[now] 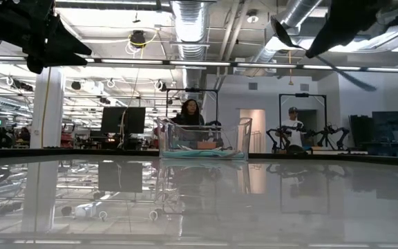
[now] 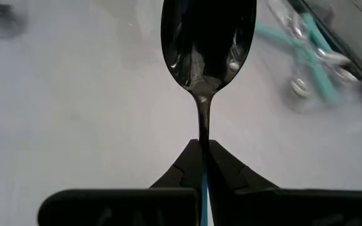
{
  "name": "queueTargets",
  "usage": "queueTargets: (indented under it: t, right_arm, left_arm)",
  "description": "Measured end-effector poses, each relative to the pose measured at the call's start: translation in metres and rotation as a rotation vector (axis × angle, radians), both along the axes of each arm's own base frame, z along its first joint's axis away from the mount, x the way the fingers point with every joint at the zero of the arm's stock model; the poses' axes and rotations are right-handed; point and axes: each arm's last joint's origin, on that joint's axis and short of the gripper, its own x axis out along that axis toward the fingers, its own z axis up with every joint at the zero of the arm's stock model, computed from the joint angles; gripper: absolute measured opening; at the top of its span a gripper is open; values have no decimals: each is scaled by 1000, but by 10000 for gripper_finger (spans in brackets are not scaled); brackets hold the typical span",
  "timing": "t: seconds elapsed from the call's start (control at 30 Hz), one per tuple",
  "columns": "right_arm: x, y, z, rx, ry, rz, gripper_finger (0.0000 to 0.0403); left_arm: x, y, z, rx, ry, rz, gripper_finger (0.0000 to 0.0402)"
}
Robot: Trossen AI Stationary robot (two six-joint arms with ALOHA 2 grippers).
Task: Sort silverware by color (type)
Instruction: Put the black spoon into the bottom left transparent bin
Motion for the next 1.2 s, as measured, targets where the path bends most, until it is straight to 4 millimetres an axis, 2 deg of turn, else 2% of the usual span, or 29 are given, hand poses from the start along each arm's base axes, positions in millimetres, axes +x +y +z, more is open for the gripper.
queueTargets:
  t: [0.1,0.17,0.47,0.77,0.93,1.07,1.2]
  right_arm:
    - [2,6,-16,-18,-57,39,25]
    - [1,7,-19,-18,-107,57,25]
    - [-13,-5,-18,-17,-326,48,25]
    - [-20,-15,-46,43,-512,0,25]
    - [-14,-11,-41,75,-598,26,25]
    - [-3,-4,-42,30,-639,76,25]
    - [16,2,-57,13,-620,80,25]
  left_arm:
    - [0,0,0,0,0,1,190]
    - [0,0,0,0,-1,0,190]
    - [-1,1,1,14,-7,48,190]
    - [-1,1,1,13,-6,43,190]
    - [-1,1,0,10,-8,44,190]
    - [-1,1,0,11,-8,49,190]
    - [-1,1,0,9,-9,50,190]
